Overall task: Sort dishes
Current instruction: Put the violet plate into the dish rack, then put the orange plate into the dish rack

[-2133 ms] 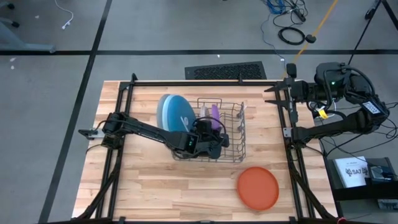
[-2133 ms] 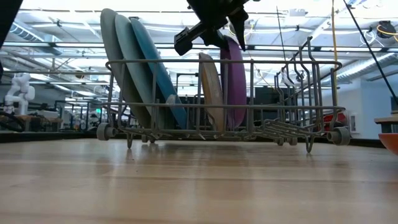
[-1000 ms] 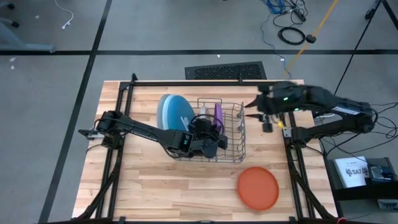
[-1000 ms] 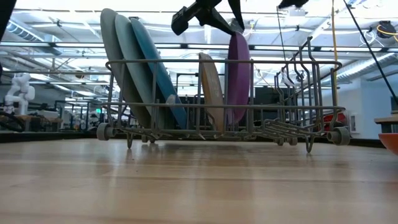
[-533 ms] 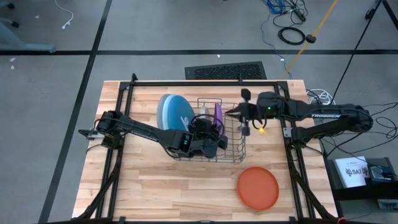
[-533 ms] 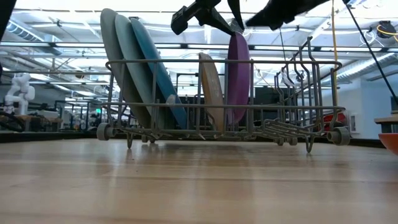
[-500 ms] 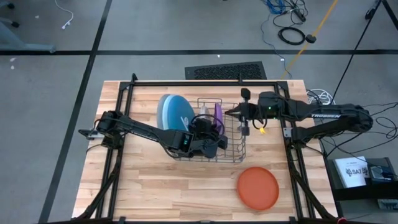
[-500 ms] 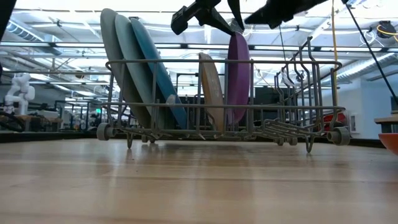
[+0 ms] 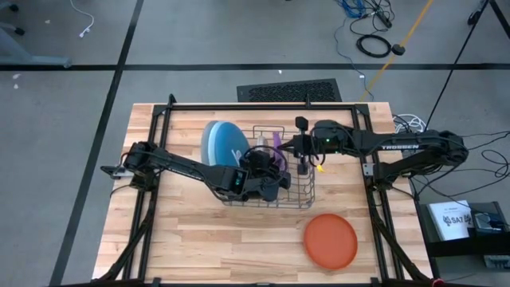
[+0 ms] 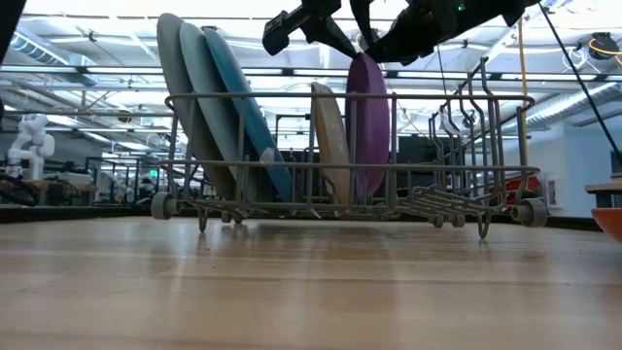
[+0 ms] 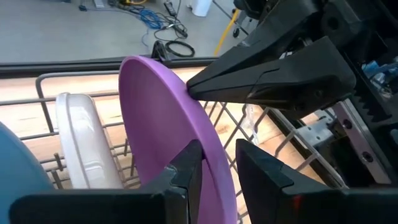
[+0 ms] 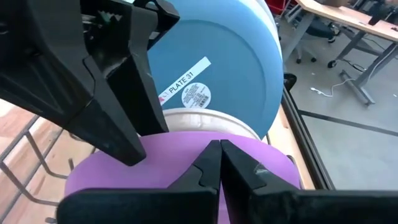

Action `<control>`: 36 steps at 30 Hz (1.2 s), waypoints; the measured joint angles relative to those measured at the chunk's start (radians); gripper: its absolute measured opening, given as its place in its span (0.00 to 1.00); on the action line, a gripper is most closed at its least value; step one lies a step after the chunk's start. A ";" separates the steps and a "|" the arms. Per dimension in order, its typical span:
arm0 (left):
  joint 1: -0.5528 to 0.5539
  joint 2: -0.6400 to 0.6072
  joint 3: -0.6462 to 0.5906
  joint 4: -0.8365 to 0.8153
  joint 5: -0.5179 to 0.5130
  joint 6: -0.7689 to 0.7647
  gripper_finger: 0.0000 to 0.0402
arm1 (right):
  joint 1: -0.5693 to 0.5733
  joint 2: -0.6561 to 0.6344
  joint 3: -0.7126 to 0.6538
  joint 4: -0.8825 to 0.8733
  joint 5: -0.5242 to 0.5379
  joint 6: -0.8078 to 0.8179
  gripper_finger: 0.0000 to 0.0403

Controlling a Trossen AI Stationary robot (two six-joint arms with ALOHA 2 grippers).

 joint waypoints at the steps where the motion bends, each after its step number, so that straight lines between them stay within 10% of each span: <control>1: -0.002 0.000 0.000 0.001 -0.003 0.000 0.24 | 0.000 0.006 0.000 0.000 0.000 0.000 0.00; 36: -0.081 -0.101 0.001 0.098 -0.145 0.231 0.24 | 0.079 0.033 -0.002 0.077 -0.034 -0.026 0.00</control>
